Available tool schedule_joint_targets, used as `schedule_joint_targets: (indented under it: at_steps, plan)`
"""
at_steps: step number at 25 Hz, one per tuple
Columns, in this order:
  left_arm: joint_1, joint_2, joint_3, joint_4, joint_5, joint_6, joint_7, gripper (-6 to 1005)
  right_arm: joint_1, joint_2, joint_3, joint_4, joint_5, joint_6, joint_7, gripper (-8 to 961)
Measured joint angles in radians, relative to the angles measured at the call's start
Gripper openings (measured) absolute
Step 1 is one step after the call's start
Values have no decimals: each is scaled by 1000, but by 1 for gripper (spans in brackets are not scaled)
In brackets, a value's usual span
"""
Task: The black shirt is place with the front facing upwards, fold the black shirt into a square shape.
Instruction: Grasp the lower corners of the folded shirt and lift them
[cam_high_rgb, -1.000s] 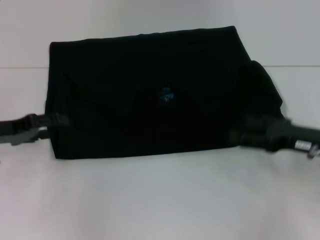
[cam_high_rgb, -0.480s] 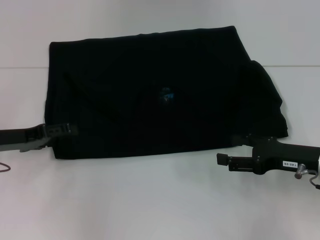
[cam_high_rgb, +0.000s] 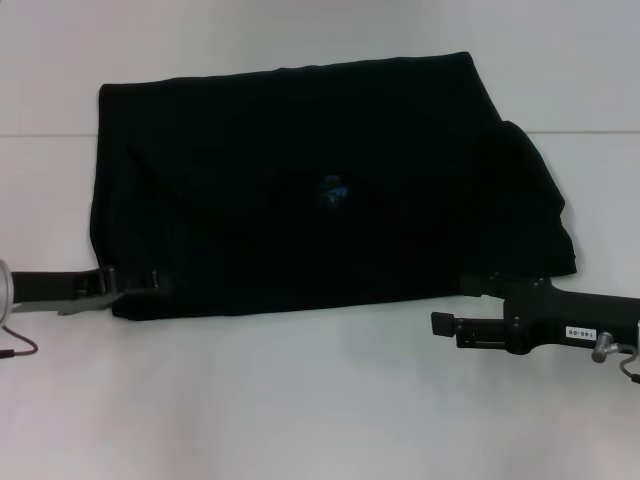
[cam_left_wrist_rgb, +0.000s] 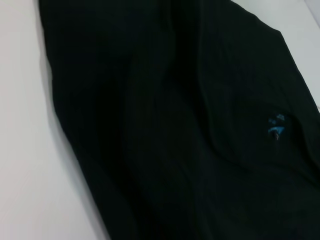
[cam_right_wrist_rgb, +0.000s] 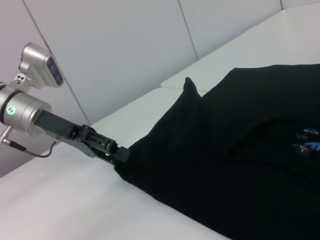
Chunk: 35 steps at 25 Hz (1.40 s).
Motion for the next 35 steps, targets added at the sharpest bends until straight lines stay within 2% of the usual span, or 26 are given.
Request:
schedule_joint_targets:
  at_steps: [5, 8, 12, 15, 16, 21, 22, 25, 28, 35]
  plan:
    - [0, -2, 14, 6, 0, -1, 1, 718, -4, -9, 1, -3, 0, -9, 24, 944]
    - [-1, 0, 16, 7, 0, -1, 1, 652, -7, -21, 2, -11, 0, -9, 63, 944]
    - [-4, 3, 20, 7, 0, 2, 0, 563, -1, -51, 2, -56, -21, 7, 204, 944]
    - [-9, 6, 29, 7, 0, 6, -3, 319, 20, -73, 1, -154, -105, 24, 435, 944]
    - [-10, 7, 30, 7, 0, 7, -5, 279, 30, -80, 0, -183, -140, 22, 503, 944]
    - [-10, 10, 30, 7, 0, 17, -8, 94, 131, -153, -12, -283, -386, -1, 902, 940]
    - [-10, 10, 28, 7, 0, 20, -8, 71, 150, -160, -12, -289, -440, -2, 969, 940]
    - [-12, 11, 24, 6, 0, 26, -7, 3, 202, -160, -11, -318, -580, 13, 1096, 941]
    - [-15, 11, 24, 7, 0, 29, -8, 5, 241, -148, -13, -324, -668, 48, 1122, 941]
    - [-20, 13, 22, 6, -3, 40, -9, 11, 264, -129, -15, -260, -686, 156, 1120, 934]
